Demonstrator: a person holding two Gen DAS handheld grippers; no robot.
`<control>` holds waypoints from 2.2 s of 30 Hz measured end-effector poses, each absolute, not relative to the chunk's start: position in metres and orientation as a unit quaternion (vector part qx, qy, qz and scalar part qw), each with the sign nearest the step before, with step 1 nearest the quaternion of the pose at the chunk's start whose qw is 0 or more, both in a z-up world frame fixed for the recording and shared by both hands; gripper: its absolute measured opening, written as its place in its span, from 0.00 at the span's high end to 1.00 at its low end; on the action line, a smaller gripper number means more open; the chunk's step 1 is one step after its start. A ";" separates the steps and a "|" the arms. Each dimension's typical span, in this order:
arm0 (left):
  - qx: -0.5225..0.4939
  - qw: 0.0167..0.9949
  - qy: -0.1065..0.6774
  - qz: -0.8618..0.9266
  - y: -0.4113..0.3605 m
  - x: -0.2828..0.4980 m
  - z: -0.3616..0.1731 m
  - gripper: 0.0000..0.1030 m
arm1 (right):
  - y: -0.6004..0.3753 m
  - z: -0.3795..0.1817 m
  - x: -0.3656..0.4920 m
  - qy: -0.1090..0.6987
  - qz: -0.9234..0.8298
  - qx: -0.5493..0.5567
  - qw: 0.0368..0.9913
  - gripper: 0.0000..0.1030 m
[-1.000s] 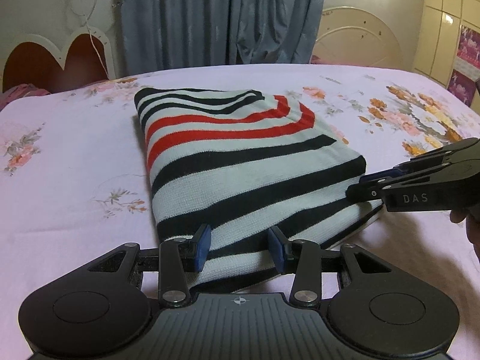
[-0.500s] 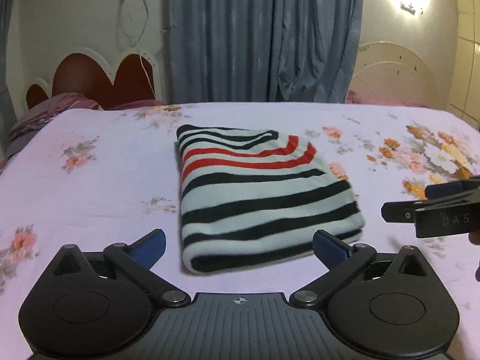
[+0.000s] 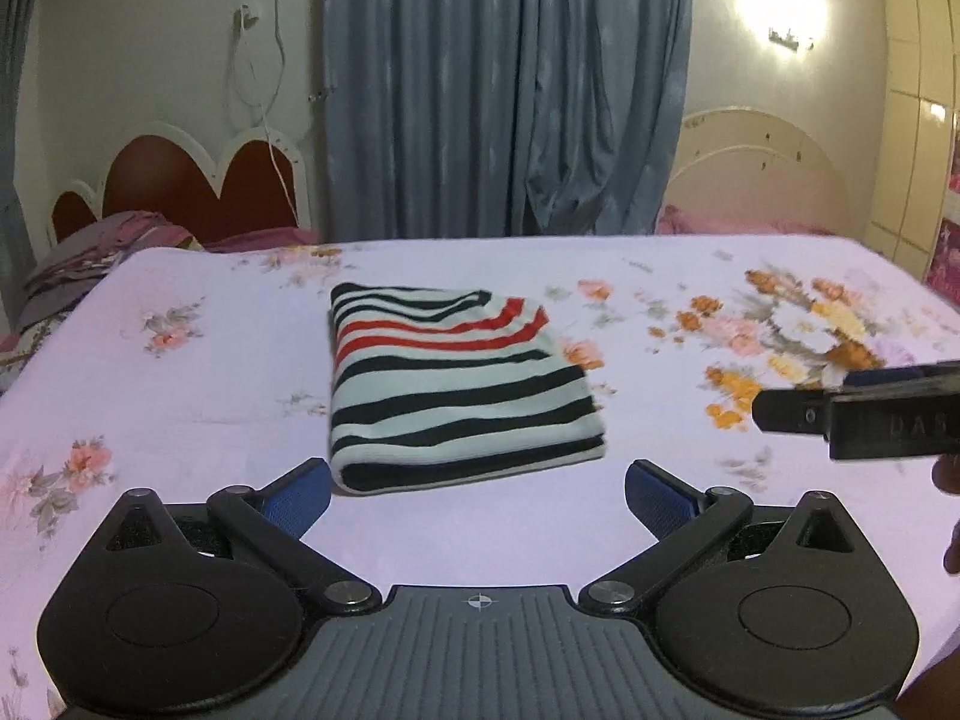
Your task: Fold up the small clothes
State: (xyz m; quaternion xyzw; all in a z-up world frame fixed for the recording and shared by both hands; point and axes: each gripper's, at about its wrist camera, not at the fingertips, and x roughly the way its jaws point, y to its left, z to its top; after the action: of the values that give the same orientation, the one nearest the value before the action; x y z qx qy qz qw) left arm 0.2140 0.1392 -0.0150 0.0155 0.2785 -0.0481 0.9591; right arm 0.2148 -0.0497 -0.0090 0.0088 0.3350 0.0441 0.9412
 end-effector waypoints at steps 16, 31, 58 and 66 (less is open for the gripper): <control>0.024 0.968 0.246 -0.054 0.104 0.118 0.010 0.00 | -0.072 0.021 0.124 0.307 0.044 0.014 0.951 0.08; 0.027 0.972 0.227 -0.058 0.093 0.105 0.024 0.00 | -0.081 0.033 0.106 0.287 0.037 0.017 0.957 0.07; 0.033 0.972 0.225 -0.056 0.092 0.109 0.026 0.00 | -0.080 0.035 0.112 0.287 0.045 0.016 0.957 0.07; 0.034 0.972 0.226 -0.057 0.090 0.111 0.027 0.00 | -0.079 0.036 0.113 0.288 0.047 0.015 0.957 0.06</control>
State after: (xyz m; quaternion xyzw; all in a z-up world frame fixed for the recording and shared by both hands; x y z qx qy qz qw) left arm 0.1114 0.0901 0.0272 0.0343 0.2258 -0.0566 0.9719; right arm 0.1130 -0.0789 0.0358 0.0154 0.2875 0.0468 0.9565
